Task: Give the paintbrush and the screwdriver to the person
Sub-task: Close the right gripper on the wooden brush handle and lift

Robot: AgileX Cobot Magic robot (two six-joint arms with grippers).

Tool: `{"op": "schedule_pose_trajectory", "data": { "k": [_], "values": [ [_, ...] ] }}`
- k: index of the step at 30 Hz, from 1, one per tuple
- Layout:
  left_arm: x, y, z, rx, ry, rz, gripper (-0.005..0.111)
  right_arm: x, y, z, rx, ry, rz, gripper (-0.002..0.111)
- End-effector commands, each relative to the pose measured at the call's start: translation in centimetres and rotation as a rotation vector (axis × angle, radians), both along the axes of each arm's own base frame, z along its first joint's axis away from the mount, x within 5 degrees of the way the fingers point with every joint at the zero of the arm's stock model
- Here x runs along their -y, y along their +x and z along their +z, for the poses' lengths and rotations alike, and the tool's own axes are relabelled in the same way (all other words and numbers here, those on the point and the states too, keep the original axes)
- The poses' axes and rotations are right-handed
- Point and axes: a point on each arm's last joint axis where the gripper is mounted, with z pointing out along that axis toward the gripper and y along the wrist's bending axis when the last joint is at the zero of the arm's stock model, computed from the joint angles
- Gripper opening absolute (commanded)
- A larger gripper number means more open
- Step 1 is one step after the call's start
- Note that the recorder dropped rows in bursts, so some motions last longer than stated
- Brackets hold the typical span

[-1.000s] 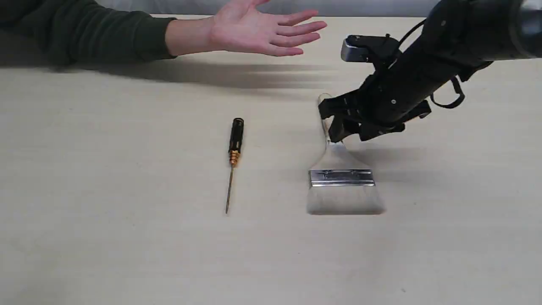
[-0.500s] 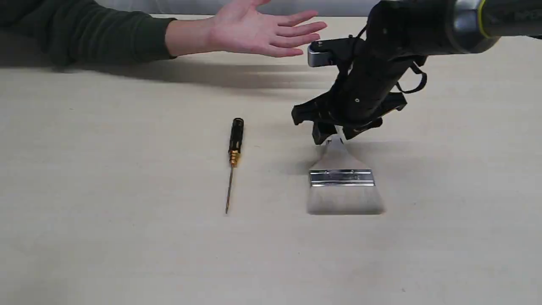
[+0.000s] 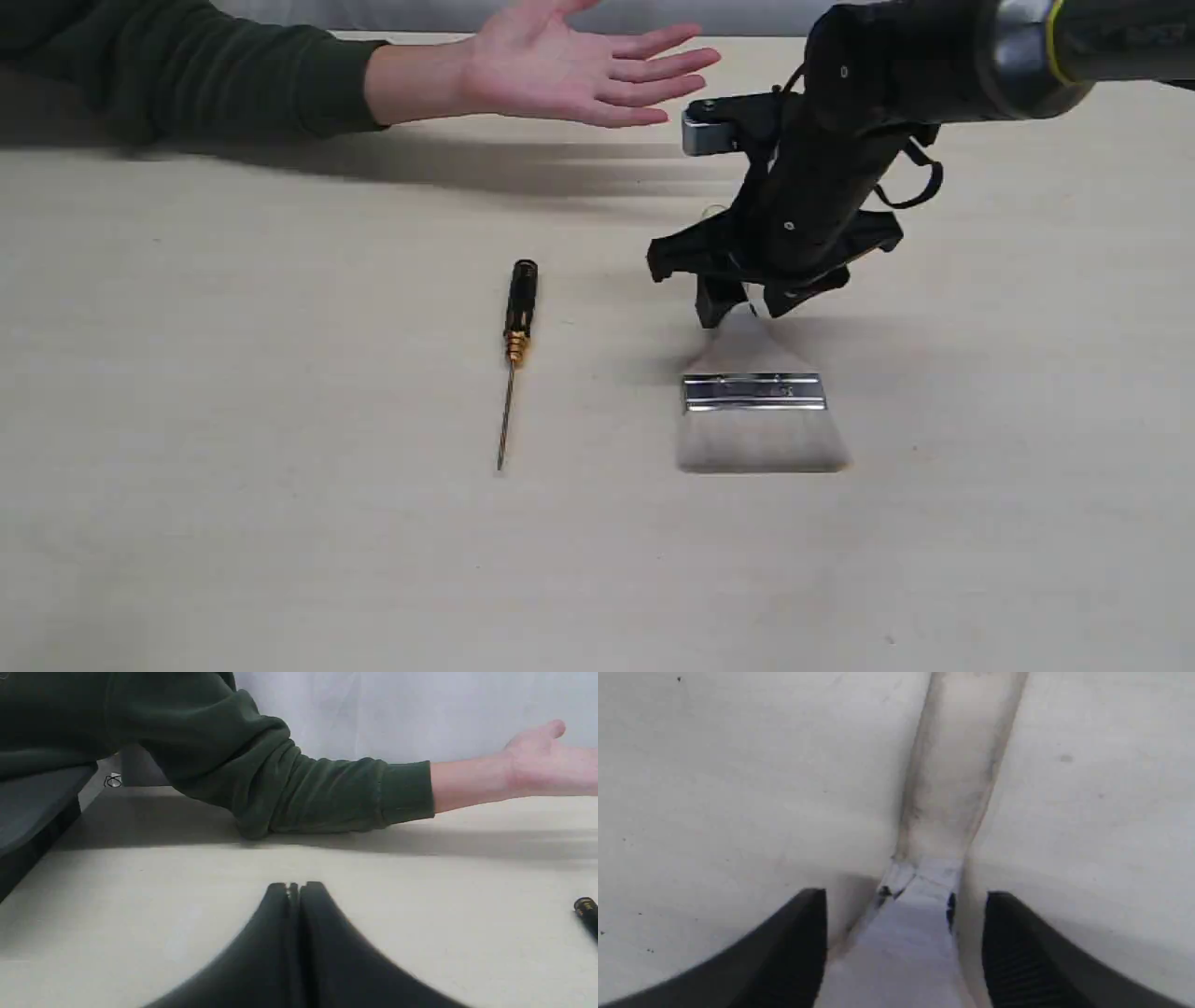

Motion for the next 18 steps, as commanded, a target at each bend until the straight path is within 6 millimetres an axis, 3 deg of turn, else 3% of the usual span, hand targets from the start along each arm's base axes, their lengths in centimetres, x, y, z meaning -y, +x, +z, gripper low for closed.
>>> {"op": "schedule_pose_trajectory", "data": {
  "k": [1,6,11,18],
  "values": [
    [0.0,0.0,0.1,0.013,-0.004,-0.007,0.000,0.0,0.1,-1.2,-0.026,-0.018,0.002,0.053],
    [0.0,0.0,0.1,0.013,-0.004,-0.007,0.000,0.0,0.2,-3.1,-0.053,-0.026,-0.017,0.053],
    [0.1,0.0,0.0,0.008,-0.006,-0.007,0.000,0.1,0.1,-3.5,-0.064,-0.040,-0.009,0.052],
    [0.1,0.0,0.0,0.008,-0.006,-0.007,0.000,0.4,0.0,-3.5,-0.076,-0.083,0.026,0.023]
  ]
}}
